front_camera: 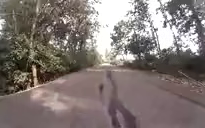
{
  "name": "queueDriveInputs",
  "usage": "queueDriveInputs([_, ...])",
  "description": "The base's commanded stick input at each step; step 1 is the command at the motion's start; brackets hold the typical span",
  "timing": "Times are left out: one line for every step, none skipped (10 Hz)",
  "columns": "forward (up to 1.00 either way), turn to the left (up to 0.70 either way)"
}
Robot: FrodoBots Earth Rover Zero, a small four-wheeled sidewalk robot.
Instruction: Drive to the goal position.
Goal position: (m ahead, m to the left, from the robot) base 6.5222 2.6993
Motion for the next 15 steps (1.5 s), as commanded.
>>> queueDriveInputs([0.70, 0.00])
queueDriveInputs([0.70, 0.00])
queueDriveInputs([0.70, 0.00])
queueDriveInputs([0.70, 0.00])
queueDriveInputs([0.70, 0.00])
queueDriveInputs([0.70, 0.00])
queueDriveInputs([0.70, 0.00])
queueDriveInputs([0.70, 0.00])
queueDriveInputs([0.70, 0.00])
queueDriveInputs([0.70, 0.00])
queueDriveInputs([0.70, 0.00])
queueDriveInputs([0.70, 0.00])
queueDriveInputs([0.70, 0.00])
queueDriveInputs([0.70, 0.00])
queueDriveInputs([0.70, 0.00])
